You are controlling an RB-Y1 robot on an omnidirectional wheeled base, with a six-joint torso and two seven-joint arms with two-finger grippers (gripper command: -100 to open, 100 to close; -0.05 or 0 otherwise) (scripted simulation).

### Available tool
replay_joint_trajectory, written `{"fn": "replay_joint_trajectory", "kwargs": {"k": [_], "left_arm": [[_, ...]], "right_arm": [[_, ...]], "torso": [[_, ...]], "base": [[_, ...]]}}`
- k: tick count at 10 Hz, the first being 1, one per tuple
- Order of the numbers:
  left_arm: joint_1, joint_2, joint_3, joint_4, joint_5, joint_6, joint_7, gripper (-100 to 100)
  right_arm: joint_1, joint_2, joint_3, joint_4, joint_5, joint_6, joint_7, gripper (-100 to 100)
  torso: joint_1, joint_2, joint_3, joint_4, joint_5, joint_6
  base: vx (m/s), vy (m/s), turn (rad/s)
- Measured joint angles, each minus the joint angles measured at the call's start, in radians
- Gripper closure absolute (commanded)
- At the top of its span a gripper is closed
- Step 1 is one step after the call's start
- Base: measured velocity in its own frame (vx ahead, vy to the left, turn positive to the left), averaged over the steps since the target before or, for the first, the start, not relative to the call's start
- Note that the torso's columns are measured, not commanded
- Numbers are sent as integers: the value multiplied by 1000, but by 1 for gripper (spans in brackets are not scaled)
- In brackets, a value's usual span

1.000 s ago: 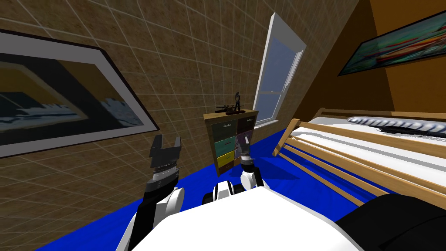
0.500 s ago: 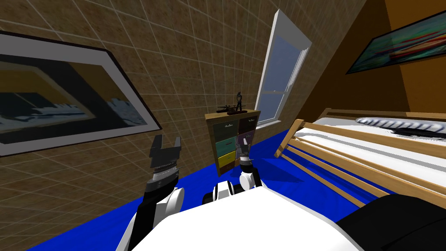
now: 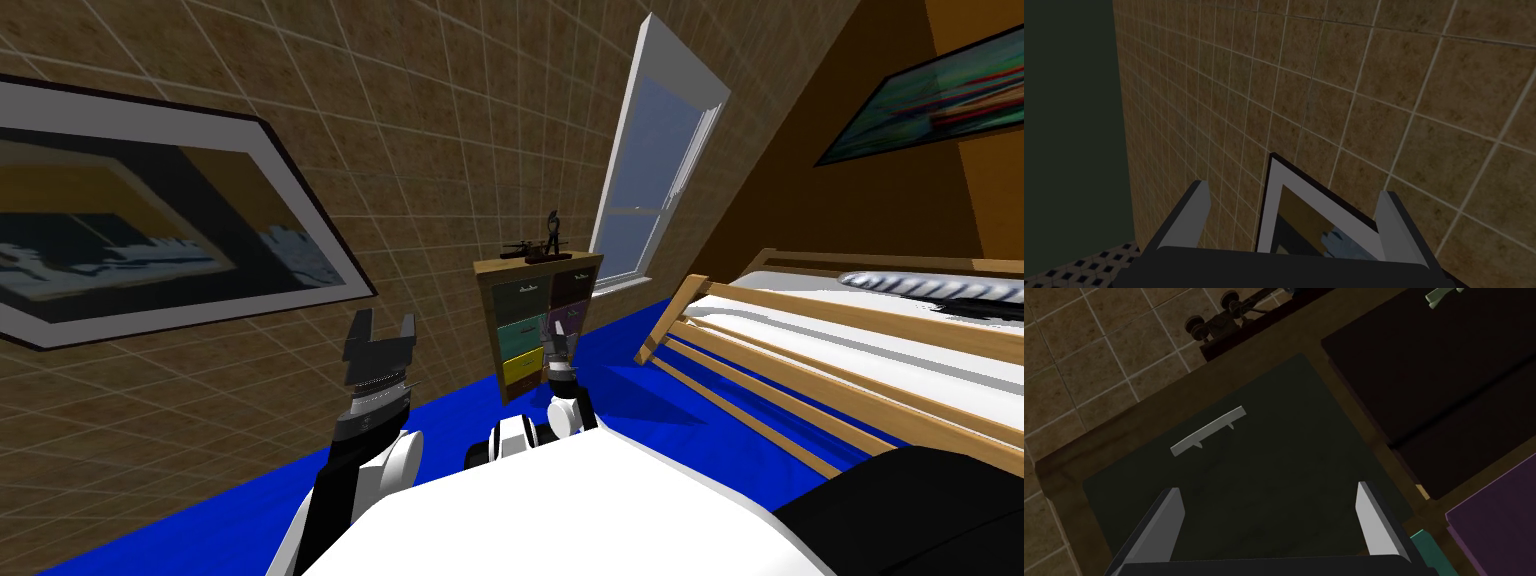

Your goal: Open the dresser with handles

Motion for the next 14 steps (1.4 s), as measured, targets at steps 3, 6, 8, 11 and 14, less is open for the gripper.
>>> {"fn": "replay_joint_trajectory", "kwargs": {"k": [3,6,8,11,14], "left_arm": [[0,0,0,0,0,0,0,0],[0,0,0,0,0,0,0,0],[0,0,0,0,0,0,0,0],[0,0,0,0,0,0,0,0],[0,0,0,0,0,0,0,0]], "right_arm": [[-15,-6,22,32,-40,-17,-74,-100],[-32,-13,43,68,-81,-35,-148,-100],[-48,-20,63,103,-117,-53,-205,-100],[-62,-30,85,134,-161,-69,-285,-100],[-90,-43,114,189,-223,-88,-370,-100]], "torso": [[0,0,0,0,0,0],[0,0,0,0,0,0],[0,0,0,0,0,0],[0,0,0,0,0,0],[0,0,0,0,0,0]], "base": [[7,3,54],[4,2,53],[6,4,99],[4,4,44],[4,3,83]]}}
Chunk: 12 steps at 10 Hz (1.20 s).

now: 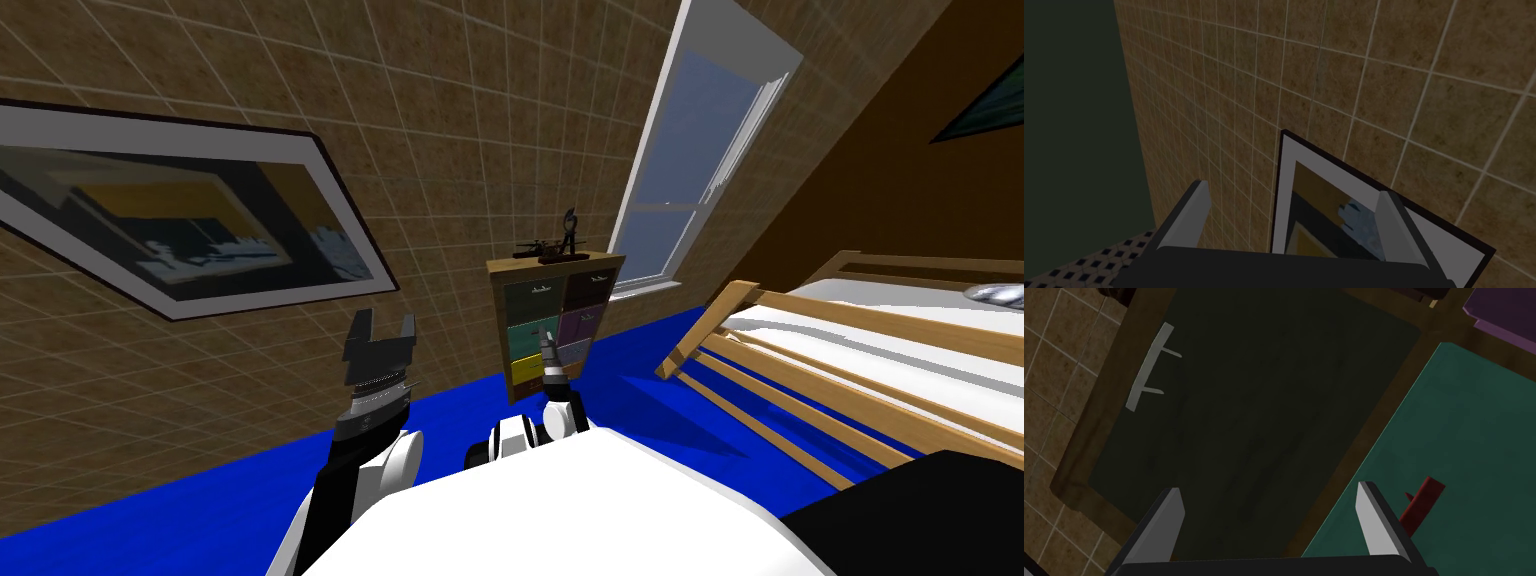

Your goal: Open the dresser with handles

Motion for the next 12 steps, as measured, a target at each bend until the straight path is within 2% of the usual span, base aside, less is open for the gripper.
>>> {"fn": "replay_joint_trajectory", "kwargs": {"k": [12], "left_arm": [[0,0,0,0,0,0,0,0]], "right_arm": [[-83,-59,101,169,-208,-69,-333,-100]], "torso": [[0,0,0,0,0,0]], "base": [[1,3,75]]}}
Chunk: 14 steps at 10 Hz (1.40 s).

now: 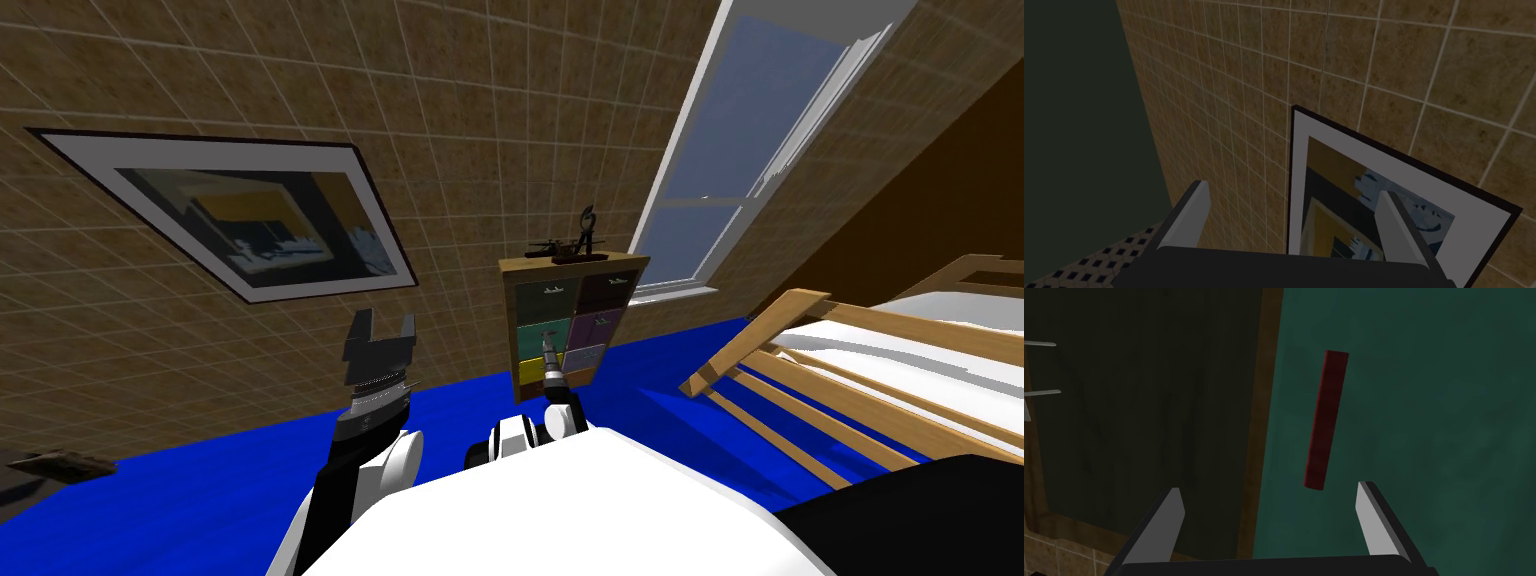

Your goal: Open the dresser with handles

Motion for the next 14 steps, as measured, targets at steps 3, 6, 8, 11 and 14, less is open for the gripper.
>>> {"fn": "replay_joint_trajectory", "kwargs": {"k": [3,6,8,11,14], "left_arm": [[0,0,0,0,0,0,0,0],[0,0,0,0,0,0,0,0],[0,0,0,0,0,0,0,0],[0,0,0,0,0,0,0,0],[0,0,0,0,0,0,0,0]], "right_arm": [[-13,-22,23,23,-53,-11,-64,-100],[-27,-36,38,50,-86,-21,-119,-100],[-45,-46,49,80,-113,-27,-158,-100],[-59,-53,46,83,-134,-18,-170,-100],[-62,-53,43,83,-136,-9,-163,100]], "torso": [[0,0,0,0,0,0],[0,0,0,0,0,0],[0,0,0,0,0,0],[-1,-2,-1,0,0,0],[2,4,2,1,0,0]], "base": [[-1,3,76],[-1,2,55],[-2,2,66],[33,-17,-20],[-5,3,8]]}}
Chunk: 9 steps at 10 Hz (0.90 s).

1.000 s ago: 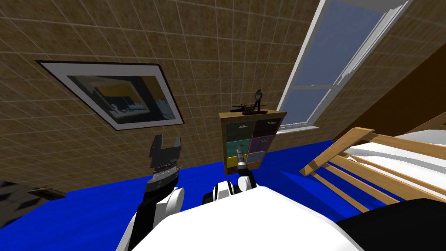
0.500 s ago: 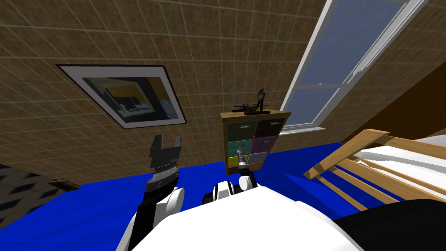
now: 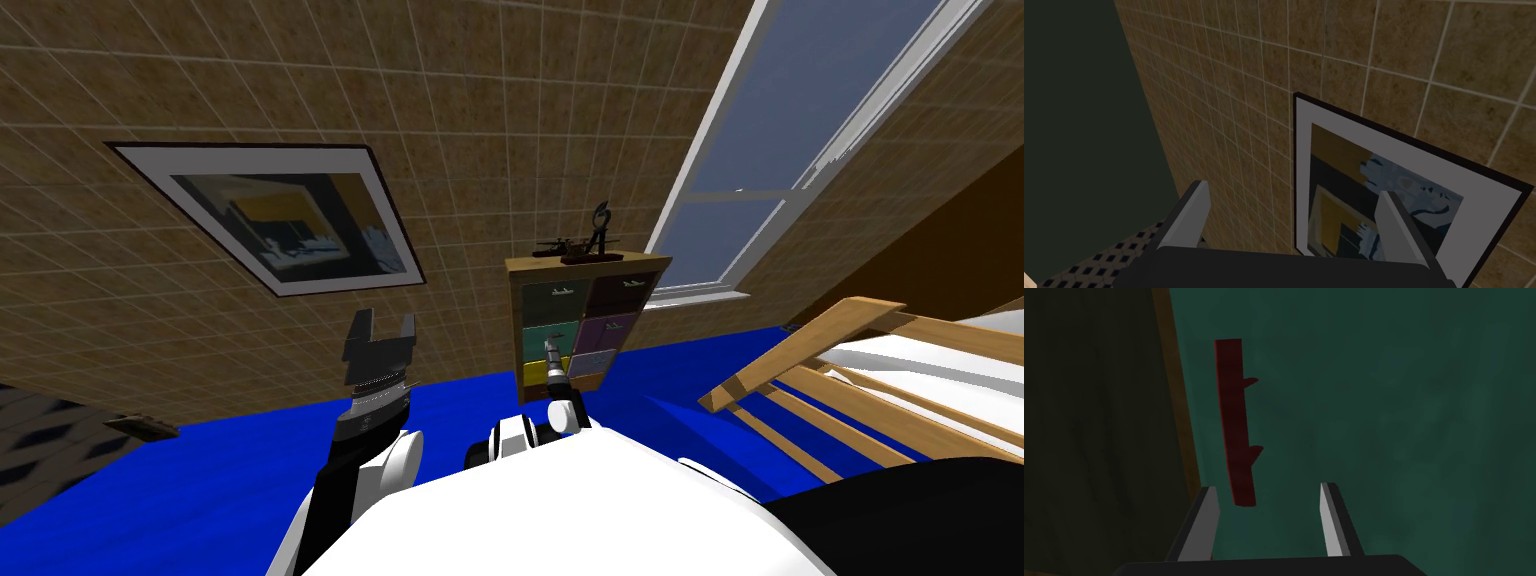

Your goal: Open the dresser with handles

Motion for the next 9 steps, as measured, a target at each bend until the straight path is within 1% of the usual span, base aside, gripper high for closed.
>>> {"fn": "replay_joint_trajectory", "kwargs": {"k": [1,3,6,7,9], "left_arm": [[0,0,0,0,0,0,0,0],[0,0,0,0,0,0,0,0],[0,0,0,0,0,0,0,0],[0,0,0,0,0,0,0,0],[0,0,0,0,0,0,0,0]], "right_arm": [[-2,0,1,-2,4,-9,-5,-100],[-11,-4,6,-15,1,22,9,-100],[-24,-15,14,-27,1,68,17,-100],[-24,-16,14,-27,1,72,18,-100],[-37,-9,-2,-45,-15,98,42,-100]], "torso": [[-3,-7,-3,-4,-3,-2],[-9,-7,-4,-2,-3,0],[-2,-3,-2,-1,0,0],[3,-5,-3,-1,1,0],[1,-9,-6,-2,0,0]], "base": [[-60,-45,35],[-64,-128,49],[-53,-113,28],[51,-36,-35],[62,-18,-10]]}}
